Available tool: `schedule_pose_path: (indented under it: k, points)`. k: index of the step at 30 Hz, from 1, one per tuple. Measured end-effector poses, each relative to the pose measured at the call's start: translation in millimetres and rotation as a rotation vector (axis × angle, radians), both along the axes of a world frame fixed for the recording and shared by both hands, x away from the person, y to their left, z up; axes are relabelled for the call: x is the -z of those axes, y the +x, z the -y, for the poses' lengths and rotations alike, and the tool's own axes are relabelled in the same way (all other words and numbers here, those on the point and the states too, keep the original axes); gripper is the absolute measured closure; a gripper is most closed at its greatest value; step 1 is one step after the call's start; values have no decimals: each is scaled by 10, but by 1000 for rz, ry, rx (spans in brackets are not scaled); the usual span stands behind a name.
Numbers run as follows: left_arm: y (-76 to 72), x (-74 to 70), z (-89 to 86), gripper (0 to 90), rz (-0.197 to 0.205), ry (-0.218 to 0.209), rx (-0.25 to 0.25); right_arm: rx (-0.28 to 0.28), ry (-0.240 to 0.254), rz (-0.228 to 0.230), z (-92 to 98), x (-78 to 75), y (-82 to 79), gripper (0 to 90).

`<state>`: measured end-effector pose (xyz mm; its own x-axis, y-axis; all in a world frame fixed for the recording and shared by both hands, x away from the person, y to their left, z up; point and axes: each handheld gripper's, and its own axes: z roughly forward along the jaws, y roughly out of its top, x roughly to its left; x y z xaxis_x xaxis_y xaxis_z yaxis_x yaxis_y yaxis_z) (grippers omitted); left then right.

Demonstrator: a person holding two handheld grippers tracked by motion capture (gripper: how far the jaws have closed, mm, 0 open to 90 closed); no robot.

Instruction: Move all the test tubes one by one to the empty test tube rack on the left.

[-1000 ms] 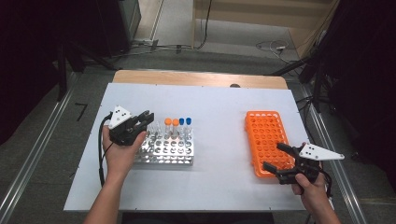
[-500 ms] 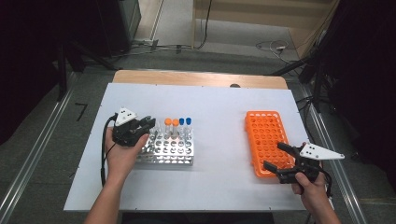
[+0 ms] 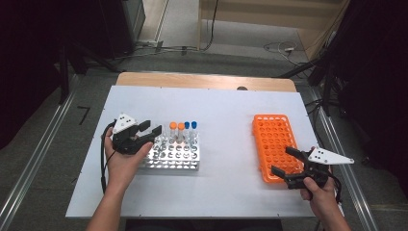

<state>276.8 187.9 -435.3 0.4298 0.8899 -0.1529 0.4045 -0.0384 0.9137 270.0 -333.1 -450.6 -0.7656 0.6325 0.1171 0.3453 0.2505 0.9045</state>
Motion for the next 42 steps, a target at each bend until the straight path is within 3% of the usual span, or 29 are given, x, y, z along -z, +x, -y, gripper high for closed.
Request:
schedule_pose_path:
  k: [11,18,22,36,42]
  points:
    - [-318,-18,-3,145,54,-39,79,3,-3,-2,7,16,22,23]
    - [-456,-18,15,44,80,-39,111,1,-11,-10,-8,38,35,23]
    - [-547,1,4,34,95,-48,133,6,-12,-12,-2,45,42,23]
    - [-855,64,-160,1,117,-43,134,20,-15,-20,28,84,102,23]
    - [-953,120,-264,0,135,-66,139,31,-7,-24,90,93,110,23]
